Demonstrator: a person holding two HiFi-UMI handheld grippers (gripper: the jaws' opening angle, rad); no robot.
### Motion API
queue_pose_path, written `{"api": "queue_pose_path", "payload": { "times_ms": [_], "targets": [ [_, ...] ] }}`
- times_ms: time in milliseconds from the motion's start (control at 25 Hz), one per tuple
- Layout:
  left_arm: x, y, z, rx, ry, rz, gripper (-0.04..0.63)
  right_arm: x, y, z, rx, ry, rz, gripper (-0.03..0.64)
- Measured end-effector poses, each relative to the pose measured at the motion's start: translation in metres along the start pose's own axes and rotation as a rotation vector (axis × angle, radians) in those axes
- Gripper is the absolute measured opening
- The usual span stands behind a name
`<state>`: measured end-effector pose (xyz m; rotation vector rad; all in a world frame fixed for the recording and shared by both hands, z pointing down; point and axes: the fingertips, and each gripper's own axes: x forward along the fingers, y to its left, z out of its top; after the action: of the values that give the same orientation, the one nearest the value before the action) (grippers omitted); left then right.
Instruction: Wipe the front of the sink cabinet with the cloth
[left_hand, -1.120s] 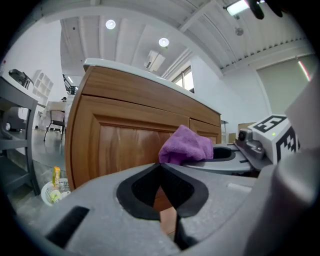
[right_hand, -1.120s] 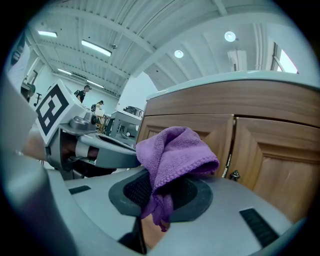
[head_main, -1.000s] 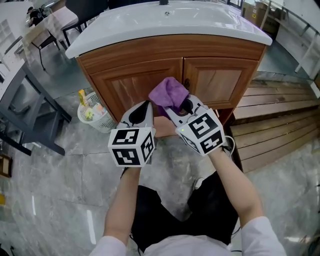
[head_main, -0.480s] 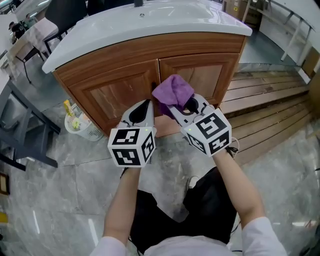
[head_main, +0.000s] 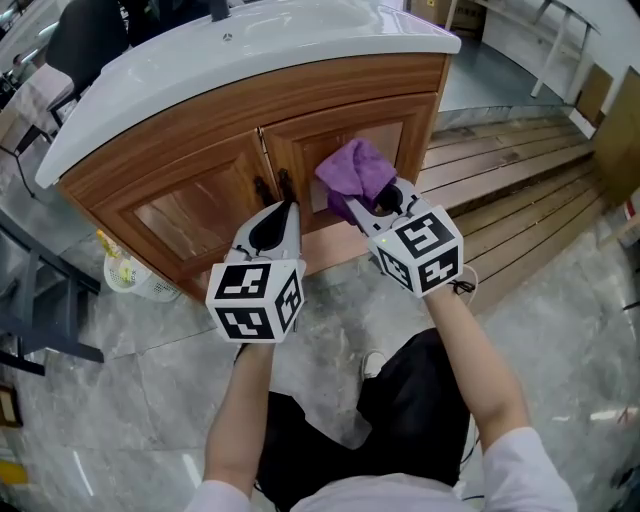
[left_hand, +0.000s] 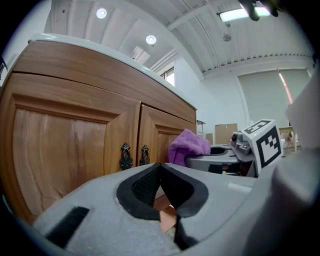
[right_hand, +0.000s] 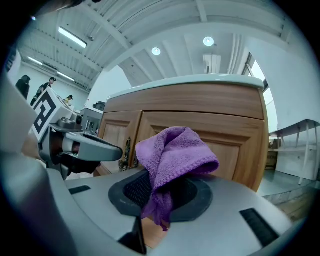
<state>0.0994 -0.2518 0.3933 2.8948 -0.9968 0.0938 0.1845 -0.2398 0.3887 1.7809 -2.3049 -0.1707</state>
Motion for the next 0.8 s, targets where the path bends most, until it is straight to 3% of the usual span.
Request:
{"api": "queue_pose_path", "payload": {
  "times_ms": [440,800],
  "targets": [
    [0.023,-0.02,-0.006,0.007,0.022,-0.053,0.005,-0.028,-0.084,-0.028,0.047,0.034,-0.193,0.072],
    [0.024,-0.016,-0.011,0.017,0.035,-0.042,0.005,-0.046,-0.127,-0.047,0.056,0.07,-0.293,0.072]
  ]
}}
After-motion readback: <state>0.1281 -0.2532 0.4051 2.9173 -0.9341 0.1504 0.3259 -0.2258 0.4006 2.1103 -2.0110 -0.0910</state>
